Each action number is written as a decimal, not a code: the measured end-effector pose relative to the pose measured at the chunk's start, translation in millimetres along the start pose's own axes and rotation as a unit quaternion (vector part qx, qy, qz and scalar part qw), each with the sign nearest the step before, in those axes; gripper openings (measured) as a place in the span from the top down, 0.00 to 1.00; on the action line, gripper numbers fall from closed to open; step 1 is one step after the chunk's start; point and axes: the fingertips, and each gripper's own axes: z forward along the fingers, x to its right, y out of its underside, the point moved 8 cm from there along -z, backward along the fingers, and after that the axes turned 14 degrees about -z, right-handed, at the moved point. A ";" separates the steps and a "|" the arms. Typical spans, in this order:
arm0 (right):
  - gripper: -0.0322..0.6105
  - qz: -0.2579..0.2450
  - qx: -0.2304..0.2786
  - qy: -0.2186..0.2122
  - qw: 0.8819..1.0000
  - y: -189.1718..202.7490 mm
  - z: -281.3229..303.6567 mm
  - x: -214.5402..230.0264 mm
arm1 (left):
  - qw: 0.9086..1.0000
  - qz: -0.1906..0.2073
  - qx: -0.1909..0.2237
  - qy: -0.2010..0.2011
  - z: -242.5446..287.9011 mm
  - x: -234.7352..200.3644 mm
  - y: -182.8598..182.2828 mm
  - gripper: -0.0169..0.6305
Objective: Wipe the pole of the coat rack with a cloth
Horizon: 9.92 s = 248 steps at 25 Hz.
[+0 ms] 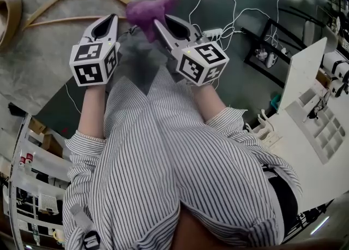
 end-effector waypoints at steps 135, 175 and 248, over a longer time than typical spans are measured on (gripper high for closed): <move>0.81 -0.244 -0.129 -0.106 0.955 -122.6 212.9 -38.5 | 0.939 -0.280 0.121 -0.160 -99.1 -194.8 -61.6 0.75; 0.81 -0.314 -0.154 -0.164 0.922 -123.9 242.2 -97.4 | 0.945 -0.240 0.146 -0.167 -97.4 -190.4 -53.0 0.75; 0.81 -0.347 -0.145 -0.192 0.907 -95.2 244.5 -199.4 | 0.971 -0.185 0.116 -0.096 -129.3 -201.6 -33.5 0.86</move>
